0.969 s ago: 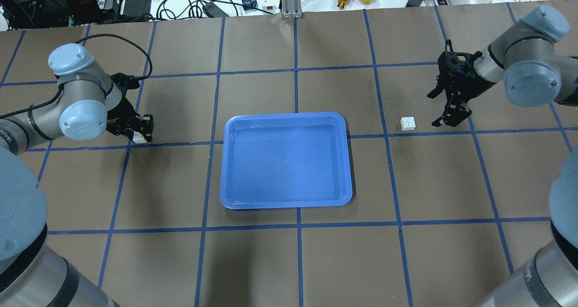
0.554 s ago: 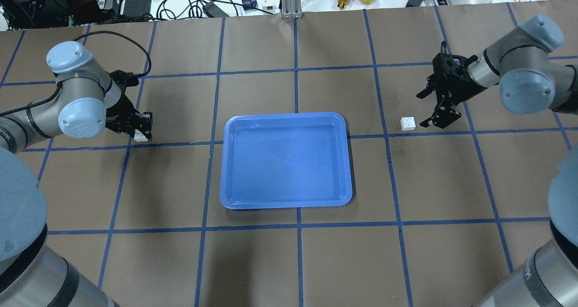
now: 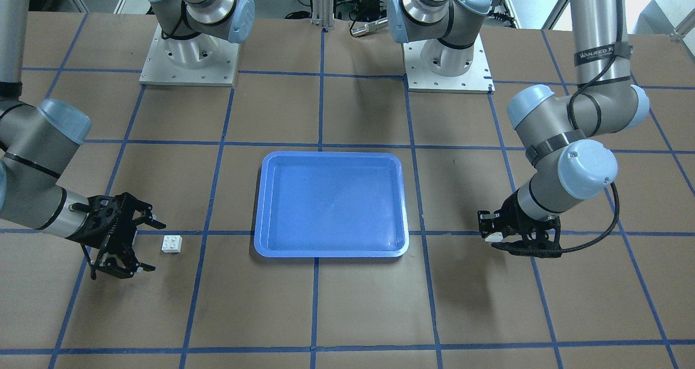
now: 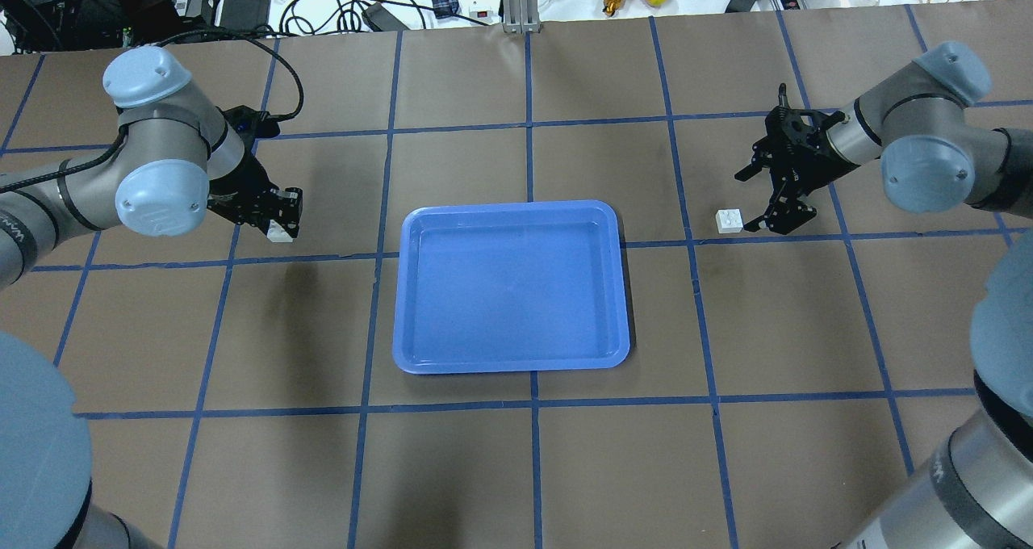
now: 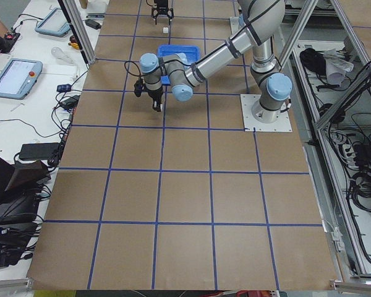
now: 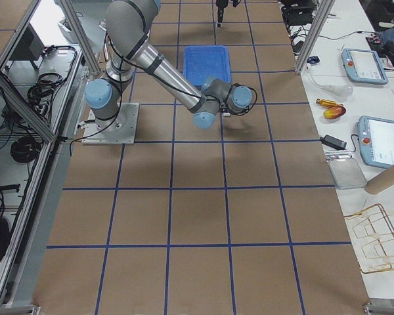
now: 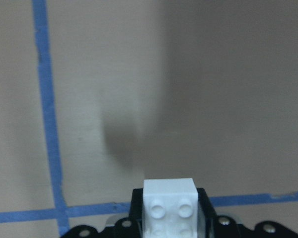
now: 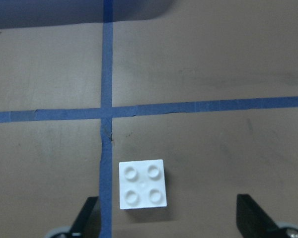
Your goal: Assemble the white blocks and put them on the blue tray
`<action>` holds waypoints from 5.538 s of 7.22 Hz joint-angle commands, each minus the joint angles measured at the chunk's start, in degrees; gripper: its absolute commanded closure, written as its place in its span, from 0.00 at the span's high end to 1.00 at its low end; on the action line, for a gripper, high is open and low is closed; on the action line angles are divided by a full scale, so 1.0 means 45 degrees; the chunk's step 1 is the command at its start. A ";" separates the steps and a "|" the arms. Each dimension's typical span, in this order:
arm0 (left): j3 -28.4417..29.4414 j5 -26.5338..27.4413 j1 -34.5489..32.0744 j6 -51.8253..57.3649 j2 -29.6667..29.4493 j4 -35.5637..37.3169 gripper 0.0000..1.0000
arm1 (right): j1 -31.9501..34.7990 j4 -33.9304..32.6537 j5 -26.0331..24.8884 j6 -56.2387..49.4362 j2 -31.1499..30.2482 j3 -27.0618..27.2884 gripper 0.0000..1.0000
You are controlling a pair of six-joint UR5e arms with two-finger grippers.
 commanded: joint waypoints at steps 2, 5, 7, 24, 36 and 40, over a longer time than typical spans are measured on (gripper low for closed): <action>-0.0199 -0.0649 -0.2284 -0.2166 0.0871 -0.0301 0.26 | 0.0065 0.0489 -0.0340 -0.0019 0.0088 0.0087 0.92; -0.0510 -0.0611 -0.4318 -0.5469 0.0620 -0.0028 0.25 | 0.0104 0.0610 -0.0340 -0.0019 0.0088 0.0126 0.84; -0.0550 -0.0649 -0.5452 -0.7074 0.0153 0.0964 0.24 | 0.0104 0.0610 -0.0340 -0.0019 0.0088 0.0106 0.64; -0.1212 -0.1294 -0.5147 -0.6855 0.0207 0.1359 0.94 | 0.2892 0.1821 0.0926 0.2559 -0.2256 0.0731 0.00; -0.1683 -0.2681 -0.5515 -0.7922 -0.0299 0.1458 0.07 | 0.6237 -0.2925 0.0871 0.5664 -0.0850 0.2079 0.00; -0.1683 -0.2662 -0.5789 -0.8156 -0.0299 0.1614 0.07 | 0.6257 -0.2886 0.0871 0.5723 -0.0499 0.2060 0.00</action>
